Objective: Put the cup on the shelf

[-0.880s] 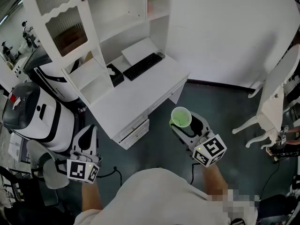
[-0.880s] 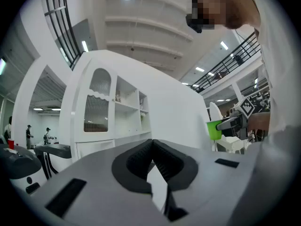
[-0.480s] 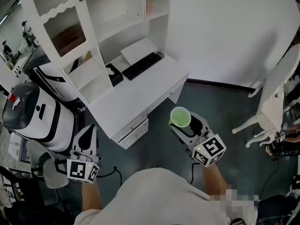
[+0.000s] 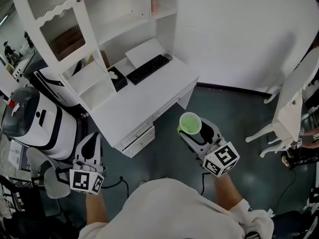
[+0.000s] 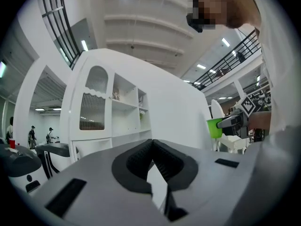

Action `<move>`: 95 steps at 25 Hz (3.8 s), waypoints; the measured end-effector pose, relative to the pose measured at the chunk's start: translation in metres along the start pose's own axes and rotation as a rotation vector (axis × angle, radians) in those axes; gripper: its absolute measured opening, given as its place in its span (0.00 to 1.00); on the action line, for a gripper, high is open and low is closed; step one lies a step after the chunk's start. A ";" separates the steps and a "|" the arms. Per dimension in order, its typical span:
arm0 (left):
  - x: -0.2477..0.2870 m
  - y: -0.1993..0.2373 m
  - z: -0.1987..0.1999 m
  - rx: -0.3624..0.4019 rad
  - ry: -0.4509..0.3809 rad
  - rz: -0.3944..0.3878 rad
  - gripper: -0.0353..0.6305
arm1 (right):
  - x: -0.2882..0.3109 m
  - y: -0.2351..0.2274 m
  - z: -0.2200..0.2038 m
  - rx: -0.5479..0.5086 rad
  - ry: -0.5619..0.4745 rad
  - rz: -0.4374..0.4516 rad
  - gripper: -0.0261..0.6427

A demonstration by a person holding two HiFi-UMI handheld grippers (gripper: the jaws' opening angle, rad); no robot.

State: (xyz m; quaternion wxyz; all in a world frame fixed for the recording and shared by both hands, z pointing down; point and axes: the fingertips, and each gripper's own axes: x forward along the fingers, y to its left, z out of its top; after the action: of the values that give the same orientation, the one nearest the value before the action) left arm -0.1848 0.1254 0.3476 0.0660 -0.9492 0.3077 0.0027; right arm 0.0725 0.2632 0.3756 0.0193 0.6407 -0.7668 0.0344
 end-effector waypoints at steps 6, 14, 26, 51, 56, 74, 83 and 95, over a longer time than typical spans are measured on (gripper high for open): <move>0.015 -0.022 -0.002 0.001 0.009 0.025 0.06 | 0.000 -0.022 0.002 -0.011 0.001 0.042 0.48; 0.030 -0.026 -0.005 0.003 0.020 0.049 0.06 | 0.013 -0.041 0.004 -0.015 -0.003 0.076 0.48; 0.086 0.024 -0.021 -0.009 0.002 0.036 0.06 | 0.081 -0.065 0.007 -0.006 -0.004 0.068 0.48; 0.244 0.154 -0.056 -0.032 -0.012 -0.090 0.06 | 0.275 -0.127 0.033 -0.024 -0.017 0.000 0.48; 0.257 0.166 -0.059 -0.043 -0.014 -0.099 0.06 | 0.293 -0.134 0.036 -0.022 -0.010 -0.008 0.48; 0.299 0.172 -0.072 -0.041 0.020 -0.041 0.06 | 0.354 -0.197 0.057 -0.044 -0.034 0.067 0.48; 0.320 0.182 -0.075 -0.050 0.033 0.025 0.06 | 0.415 -0.232 0.078 -0.052 -0.044 0.159 0.48; 0.323 0.197 -0.082 -0.064 0.051 0.115 0.06 | 0.490 -0.261 0.111 -0.075 -0.058 0.240 0.48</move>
State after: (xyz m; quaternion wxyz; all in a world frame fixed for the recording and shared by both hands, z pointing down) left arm -0.0409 -0.2320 0.3897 0.0274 -0.9313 0.3631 -0.0077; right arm 0.2431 -0.2726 0.3086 0.0170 0.5440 -0.8389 -0.0109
